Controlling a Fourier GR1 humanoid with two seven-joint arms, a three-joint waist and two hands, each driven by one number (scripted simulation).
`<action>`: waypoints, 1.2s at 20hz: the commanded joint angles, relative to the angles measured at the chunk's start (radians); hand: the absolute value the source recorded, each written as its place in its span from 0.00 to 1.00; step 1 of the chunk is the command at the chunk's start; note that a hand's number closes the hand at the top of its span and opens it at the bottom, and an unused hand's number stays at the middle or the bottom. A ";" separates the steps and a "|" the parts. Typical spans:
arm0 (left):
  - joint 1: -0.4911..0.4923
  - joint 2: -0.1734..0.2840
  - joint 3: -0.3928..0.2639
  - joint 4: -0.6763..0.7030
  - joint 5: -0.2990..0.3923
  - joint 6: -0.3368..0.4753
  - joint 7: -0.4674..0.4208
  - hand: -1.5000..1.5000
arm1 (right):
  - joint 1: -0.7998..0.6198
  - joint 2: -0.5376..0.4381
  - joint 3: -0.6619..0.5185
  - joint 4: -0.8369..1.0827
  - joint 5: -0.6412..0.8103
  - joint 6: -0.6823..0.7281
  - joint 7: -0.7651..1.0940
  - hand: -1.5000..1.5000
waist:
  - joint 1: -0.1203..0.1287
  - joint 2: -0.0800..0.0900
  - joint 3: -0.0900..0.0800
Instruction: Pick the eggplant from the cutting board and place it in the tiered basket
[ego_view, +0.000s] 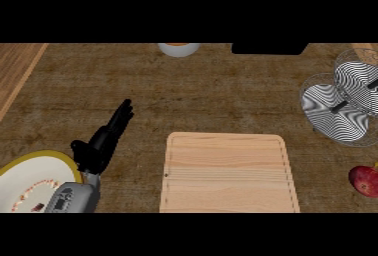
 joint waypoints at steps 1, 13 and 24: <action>0.014 0.002 0.003 0.005 -0.008 -0.008 -0.025 0.50 | -0.105 0.026 -0.038 0.076 -0.035 0.038 0.061 1.00 | 0.002 0.001 0.001; 0.033 0.009 0.015 -0.065 0.013 -0.029 0.042 0.50 | -0.075 0.057 -0.222 0.110 -0.176 -0.144 0.064 0.00 | -0.008 -0.001 0.002; 0.055 0.006 0.037 -0.049 0.001 -0.002 0.012 0.50 | 0.104 -0.159 -0.266 -0.036 -0.069 -0.467 0.061 0.00 | -0.056 -0.015 0.001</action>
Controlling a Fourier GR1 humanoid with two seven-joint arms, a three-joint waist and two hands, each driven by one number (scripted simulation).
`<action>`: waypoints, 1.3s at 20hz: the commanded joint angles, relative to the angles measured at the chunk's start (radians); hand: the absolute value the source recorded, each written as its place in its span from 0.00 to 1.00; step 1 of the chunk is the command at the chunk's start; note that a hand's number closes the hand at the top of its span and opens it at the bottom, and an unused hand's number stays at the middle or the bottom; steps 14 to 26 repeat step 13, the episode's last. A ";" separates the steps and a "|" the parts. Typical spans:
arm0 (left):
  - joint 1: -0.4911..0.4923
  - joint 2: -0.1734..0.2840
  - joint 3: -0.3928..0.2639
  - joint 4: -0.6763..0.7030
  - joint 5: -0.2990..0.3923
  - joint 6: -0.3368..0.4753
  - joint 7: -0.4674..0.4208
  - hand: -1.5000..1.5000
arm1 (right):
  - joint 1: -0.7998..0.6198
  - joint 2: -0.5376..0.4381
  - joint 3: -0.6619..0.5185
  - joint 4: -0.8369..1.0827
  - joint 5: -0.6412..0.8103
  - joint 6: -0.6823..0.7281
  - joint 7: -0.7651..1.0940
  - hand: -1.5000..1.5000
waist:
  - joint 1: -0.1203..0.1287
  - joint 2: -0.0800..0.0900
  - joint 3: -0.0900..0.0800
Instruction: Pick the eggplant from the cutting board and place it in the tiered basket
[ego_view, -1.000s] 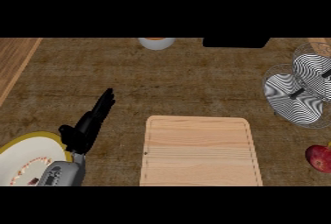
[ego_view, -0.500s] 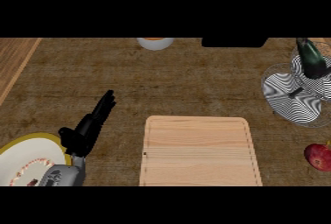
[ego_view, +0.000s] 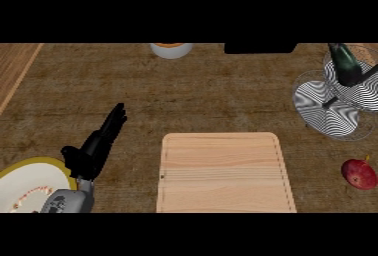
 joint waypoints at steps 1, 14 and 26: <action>0.010 0.001 0.013 0.001 0.008 0.000 0.006 0.50 | 0.119 -0.059 -0.066 -0.120 -0.032 -0.073 -0.051 0.00 | -0.025 -0.008 0.000; 0.037 -0.001 0.041 0.004 0.012 0.012 -0.016 0.50 | 0.715 -0.157 -0.525 -0.366 -0.375 0.281 -0.196 0.00 | -0.066 -0.011 0.001; 0.037 -0.001 0.041 0.004 0.012 0.012 -0.016 0.50 | 0.715 -0.157 -0.525 -0.366 -0.375 0.281 -0.196 0.00 | -0.066 -0.011 0.001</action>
